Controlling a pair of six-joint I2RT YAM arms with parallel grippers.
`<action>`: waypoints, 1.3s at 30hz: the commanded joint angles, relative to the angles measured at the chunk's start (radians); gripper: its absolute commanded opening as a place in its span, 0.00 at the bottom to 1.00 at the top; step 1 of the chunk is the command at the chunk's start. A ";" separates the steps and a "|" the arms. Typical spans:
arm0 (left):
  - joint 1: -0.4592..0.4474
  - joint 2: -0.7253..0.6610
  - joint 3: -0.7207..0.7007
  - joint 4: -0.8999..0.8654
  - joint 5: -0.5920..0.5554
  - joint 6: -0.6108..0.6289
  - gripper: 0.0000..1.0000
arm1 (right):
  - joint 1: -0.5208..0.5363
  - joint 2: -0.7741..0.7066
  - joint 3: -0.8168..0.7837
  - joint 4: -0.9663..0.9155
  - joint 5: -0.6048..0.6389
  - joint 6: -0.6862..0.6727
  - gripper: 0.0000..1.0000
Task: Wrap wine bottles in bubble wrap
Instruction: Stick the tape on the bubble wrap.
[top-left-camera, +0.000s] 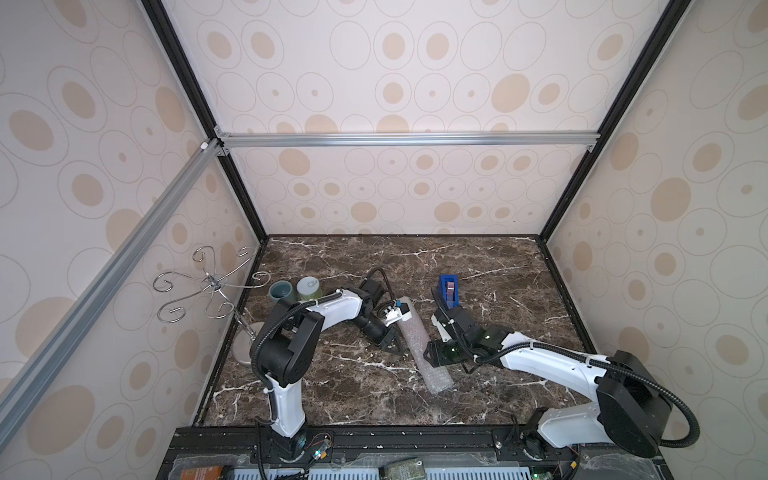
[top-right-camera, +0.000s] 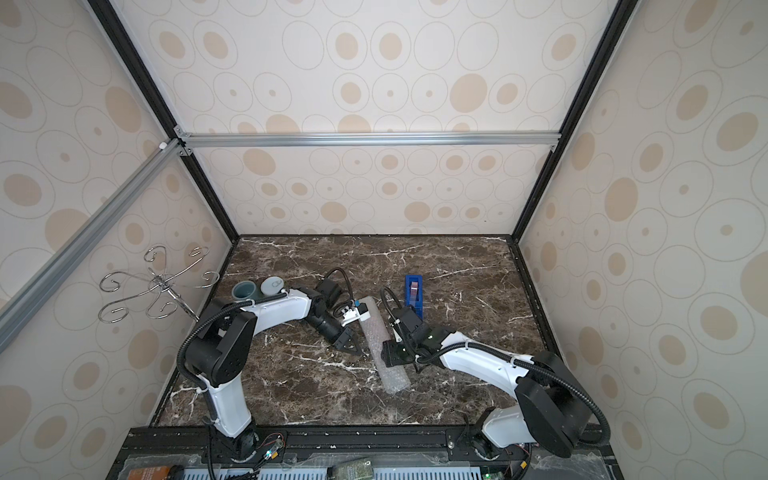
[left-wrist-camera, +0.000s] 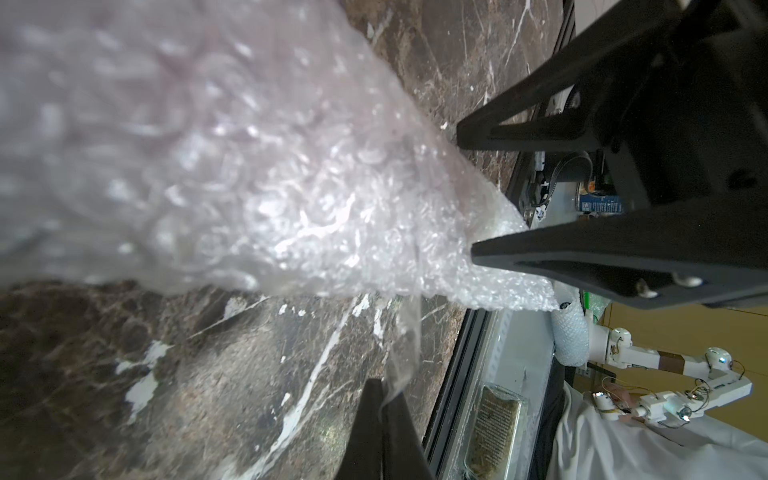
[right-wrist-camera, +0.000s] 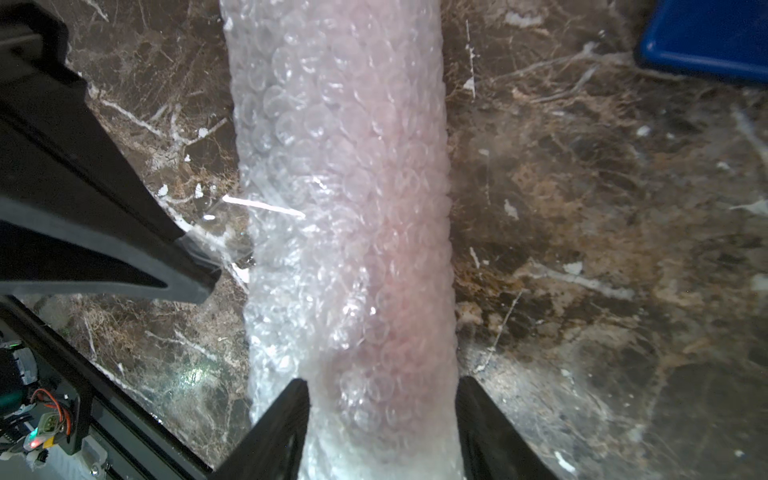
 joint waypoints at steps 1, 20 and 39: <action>0.007 0.010 -0.004 0.003 0.000 0.041 0.00 | 0.008 0.003 0.038 -0.024 0.018 -0.007 0.60; 0.009 0.050 0.000 0.015 -0.014 0.035 0.00 | 0.007 0.092 0.216 -0.028 0.014 -0.053 0.56; 0.029 0.016 -0.014 0.046 -0.010 -0.012 0.00 | 0.007 0.087 0.224 -0.022 0.069 -0.052 0.57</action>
